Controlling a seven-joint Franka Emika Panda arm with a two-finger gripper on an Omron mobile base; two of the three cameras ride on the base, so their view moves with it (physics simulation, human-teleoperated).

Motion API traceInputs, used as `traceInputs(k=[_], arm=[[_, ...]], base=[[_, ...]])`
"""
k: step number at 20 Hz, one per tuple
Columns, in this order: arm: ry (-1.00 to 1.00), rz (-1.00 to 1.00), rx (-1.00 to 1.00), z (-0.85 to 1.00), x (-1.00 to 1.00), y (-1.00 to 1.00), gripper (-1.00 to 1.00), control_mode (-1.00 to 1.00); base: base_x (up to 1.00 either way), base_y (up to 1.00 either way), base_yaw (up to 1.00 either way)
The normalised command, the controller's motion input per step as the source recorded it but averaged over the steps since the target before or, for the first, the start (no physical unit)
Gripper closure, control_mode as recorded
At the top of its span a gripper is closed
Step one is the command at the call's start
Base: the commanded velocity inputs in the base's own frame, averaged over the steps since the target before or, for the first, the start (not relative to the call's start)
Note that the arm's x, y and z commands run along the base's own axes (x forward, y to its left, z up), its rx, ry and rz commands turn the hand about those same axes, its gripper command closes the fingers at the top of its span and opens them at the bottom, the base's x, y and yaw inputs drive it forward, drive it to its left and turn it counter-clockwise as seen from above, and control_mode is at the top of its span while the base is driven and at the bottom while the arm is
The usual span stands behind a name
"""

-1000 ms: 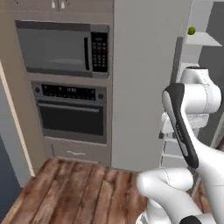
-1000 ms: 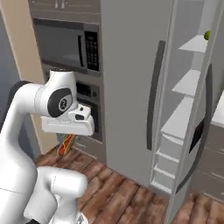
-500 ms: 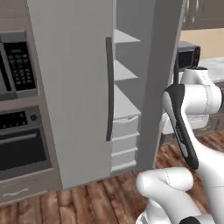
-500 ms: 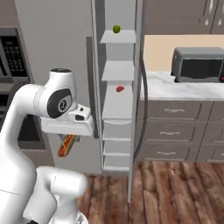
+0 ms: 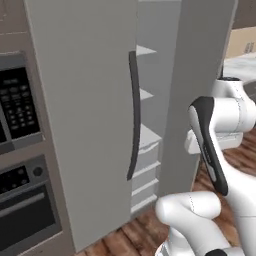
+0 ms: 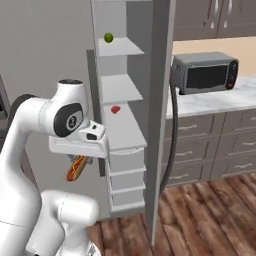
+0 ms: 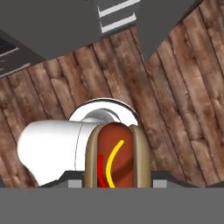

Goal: Store the hot dog in the freezer for long-term storage. Close the freezer door after placing the cooked food.

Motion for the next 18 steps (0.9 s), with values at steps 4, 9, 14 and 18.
traceInputs(k=[4,9,14,18], arm=[[0.0,0.0,0.0,0.0,0.0,0.0,1.0,1.0],[0.0,0.0,0.0,0.0,0.0,0.0,1.0,1.0],[0.0,0.0,0.0,0.0,0.0,0.0,1.0,1.0],[0.0,0.0,0.0,0.0,0.0,0.0,1.0,1.0]], base=[[0.77,0.54,-0.04],[0.66,0.1,0.02],[0.06,-0.36,0.14],[0.01,-0.54,0.16]])
